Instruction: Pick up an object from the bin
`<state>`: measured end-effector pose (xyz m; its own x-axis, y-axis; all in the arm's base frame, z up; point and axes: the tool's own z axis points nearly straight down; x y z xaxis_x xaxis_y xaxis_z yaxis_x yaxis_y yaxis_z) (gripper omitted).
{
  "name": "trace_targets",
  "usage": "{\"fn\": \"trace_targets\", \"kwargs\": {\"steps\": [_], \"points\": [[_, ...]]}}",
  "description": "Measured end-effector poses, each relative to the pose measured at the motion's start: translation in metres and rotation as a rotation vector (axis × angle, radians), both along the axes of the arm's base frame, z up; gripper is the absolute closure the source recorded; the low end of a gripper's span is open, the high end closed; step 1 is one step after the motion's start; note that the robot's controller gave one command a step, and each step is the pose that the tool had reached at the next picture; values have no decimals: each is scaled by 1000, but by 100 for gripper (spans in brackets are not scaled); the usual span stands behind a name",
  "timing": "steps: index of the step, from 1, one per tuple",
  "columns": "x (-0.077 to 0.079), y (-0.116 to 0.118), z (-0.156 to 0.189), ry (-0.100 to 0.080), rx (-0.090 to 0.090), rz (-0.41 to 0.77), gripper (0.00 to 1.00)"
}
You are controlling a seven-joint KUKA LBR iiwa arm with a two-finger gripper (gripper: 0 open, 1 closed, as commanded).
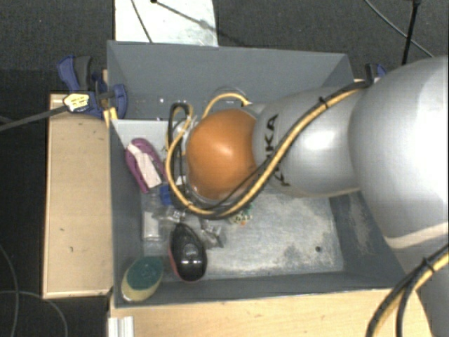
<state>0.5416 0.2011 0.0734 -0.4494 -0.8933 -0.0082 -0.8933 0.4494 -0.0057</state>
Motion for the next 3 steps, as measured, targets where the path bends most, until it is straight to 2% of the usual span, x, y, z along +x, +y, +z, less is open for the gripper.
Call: {"fn": "trace_targets", "kwargs": {"steps": [1, 2, 3], "points": [[-55, 23, -3, 9, -1, 36, 0], [-52, 22, -1, 5, 1, 28, 100], [-52, 4, 211, 0, -1, 35, 100]]}}
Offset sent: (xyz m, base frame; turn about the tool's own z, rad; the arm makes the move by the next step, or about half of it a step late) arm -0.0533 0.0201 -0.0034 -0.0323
